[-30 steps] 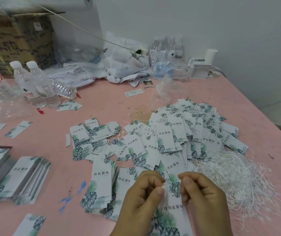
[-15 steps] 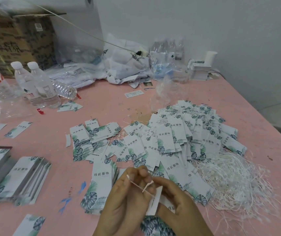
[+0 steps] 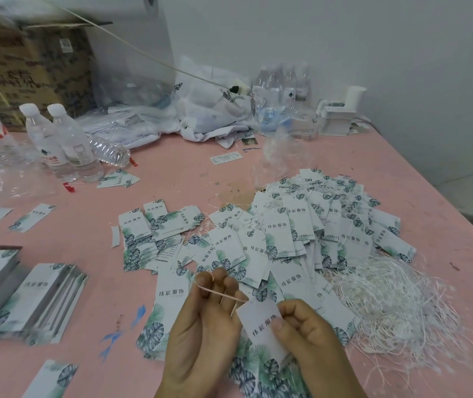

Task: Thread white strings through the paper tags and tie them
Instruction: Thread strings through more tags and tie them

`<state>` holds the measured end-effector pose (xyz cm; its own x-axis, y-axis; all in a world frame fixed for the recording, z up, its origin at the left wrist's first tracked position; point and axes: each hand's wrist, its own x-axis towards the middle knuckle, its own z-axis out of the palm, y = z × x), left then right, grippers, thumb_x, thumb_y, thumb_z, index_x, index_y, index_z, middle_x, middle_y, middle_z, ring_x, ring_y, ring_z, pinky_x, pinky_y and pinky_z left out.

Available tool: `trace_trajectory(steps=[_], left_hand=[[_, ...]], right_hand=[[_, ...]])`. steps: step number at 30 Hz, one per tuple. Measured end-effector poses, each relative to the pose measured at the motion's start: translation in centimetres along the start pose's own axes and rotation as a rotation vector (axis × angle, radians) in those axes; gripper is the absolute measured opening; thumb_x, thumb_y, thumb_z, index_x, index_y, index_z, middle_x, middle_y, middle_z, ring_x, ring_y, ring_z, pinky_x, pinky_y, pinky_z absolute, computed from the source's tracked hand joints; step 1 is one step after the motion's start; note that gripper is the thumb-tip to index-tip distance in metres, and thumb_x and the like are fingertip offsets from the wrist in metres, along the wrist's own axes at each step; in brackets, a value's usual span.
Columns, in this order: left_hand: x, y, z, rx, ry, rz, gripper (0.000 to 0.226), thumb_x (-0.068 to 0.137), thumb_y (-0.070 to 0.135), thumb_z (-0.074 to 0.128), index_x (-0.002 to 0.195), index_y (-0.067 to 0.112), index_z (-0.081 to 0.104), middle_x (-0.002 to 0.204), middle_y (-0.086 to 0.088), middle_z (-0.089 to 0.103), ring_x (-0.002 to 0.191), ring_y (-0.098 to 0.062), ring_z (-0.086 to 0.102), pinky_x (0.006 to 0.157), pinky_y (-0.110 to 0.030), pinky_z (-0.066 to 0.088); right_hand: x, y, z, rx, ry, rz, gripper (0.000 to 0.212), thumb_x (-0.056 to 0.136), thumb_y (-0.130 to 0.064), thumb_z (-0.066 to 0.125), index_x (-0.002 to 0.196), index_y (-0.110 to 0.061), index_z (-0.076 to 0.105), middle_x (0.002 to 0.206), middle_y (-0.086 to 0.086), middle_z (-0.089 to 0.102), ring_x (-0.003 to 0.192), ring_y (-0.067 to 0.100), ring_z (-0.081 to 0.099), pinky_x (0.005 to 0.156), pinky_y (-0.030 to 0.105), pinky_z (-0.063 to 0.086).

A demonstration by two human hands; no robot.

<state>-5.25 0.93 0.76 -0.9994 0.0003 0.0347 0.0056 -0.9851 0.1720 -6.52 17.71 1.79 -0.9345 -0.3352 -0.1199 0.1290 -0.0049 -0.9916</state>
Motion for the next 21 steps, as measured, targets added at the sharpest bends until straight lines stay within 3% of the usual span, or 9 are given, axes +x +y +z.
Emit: trace_trajectory(steps=[2,4,8,10,12,14,17,21], left_hand=[[-0.1,0.0,-0.2,-0.022,0.043,0.041,0.014,0.079,0.011,0.082,0.088,0.011,0.072,0.103,-0.006,0.068,0.097,-0.023,0.067,0.086,-0.039,0.055],[0.0,0.1,-0.3,-0.085,0.057,0.056,0.021,0.071,0.007,0.088,0.085,0.01,0.072,0.099,-0.006,0.069,0.093,-0.023,0.068,0.083,-0.04,0.058],[0.3,0.1,0.0,-0.068,0.148,0.062,0.02,0.069,0.01,0.088,0.082,0.012,0.073,0.099,-0.006,0.07,0.095,-0.022,0.069,0.083,-0.04,0.058],[0.4,-0.5,0.4,0.058,0.264,0.098,0.007,0.081,0.021,0.075,0.079,0.015,0.072,0.097,-0.005,0.071,0.09,-0.019,0.07,0.079,-0.036,0.06],[0.3,-1.3,0.6,0.365,0.386,0.133,0.011,0.083,0.024,0.064,0.077,0.017,0.069,0.09,-0.005,0.07,0.08,-0.013,0.068,0.073,-0.029,0.059],[-0.4,-2.2,0.3,0.901,0.425,0.193,0.011,0.088,0.026,0.068,0.078,0.021,0.066,0.081,-0.004,0.067,0.071,-0.008,0.063,0.069,-0.025,0.052],[-1.5,-3.5,-0.5,1.665,0.211,0.394,0.014,0.092,0.021,0.058,0.082,0.031,0.057,0.082,0.008,0.057,0.069,-0.007,0.054,0.063,-0.017,0.042],[-1.5,-3.7,-0.8,1.875,0.12,0.49,0.019,0.086,0.022,0.057,0.083,0.04,0.052,0.092,0.02,0.053,0.084,-0.008,0.054,0.066,-0.011,0.039]], right_hand=[[0.1,0.0,-0.4,0.0,-0.035,0.059,0.012,0.088,-0.004,0.064,0.098,-0.007,0.069,0.087,0.015,0.075,0.077,0.023,0.071,0.067,0.028,0.057],[0.0,0.1,-0.8,-0.052,-0.08,0.102,0.023,0.088,0.005,0.063,0.095,-0.013,0.074,0.088,0.011,0.076,0.081,0.021,0.072,0.069,0.025,0.057],[0.1,0.2,-1.9,-0.099,-0.078,0.114,0.016,0.087,-0.009,0.067,0.086,-0.022,0.075,0.084,0.012,0.075,0.077,0.025,0.072,0.064,0.026,0.055],[0.3,0.2,-2.5,-0.022,-0.03,0.127,0.01,0.08,-0.023,0.067,0.088,-0.021,0.073,0.086,0.013,0.075,0.075,0.027,0.072,0.06,0.026,0.054],[0.6,0.5,-3.1,0.085,0.023,0.155,0.016,0.076,-0.025,0.064,0.088,-0.022,0.074,0.088,0.014,0.074,0.073,0.027,0.07,0.057,0.031,0.052],[1.0,0.7,-3.4,0.18,0.077,0.174,0.017,0.078,-0.017,0.061,0.086,-0.02,0.075,0.089,0.016,0.074,0.07,0.026,0.068,0.055,0.033,0.052],[1.4,0.8,-3.2,0.168,0.132,0.168,0.027,0.09,-0.004,0.054,0.089,-0.02,0.075,0.095,0.019,0.074,0.075,0.029,0.07,0.064,0.038,0.053],[1.9,-0.5,-2.7,0.041,0.188,0.112,0.028,0.097,-0.01,0.051,0.093,-0.029,0.072,0.094,0.011,0.075,0.079,0.033,0.071,0.07,0.05,0.055]])
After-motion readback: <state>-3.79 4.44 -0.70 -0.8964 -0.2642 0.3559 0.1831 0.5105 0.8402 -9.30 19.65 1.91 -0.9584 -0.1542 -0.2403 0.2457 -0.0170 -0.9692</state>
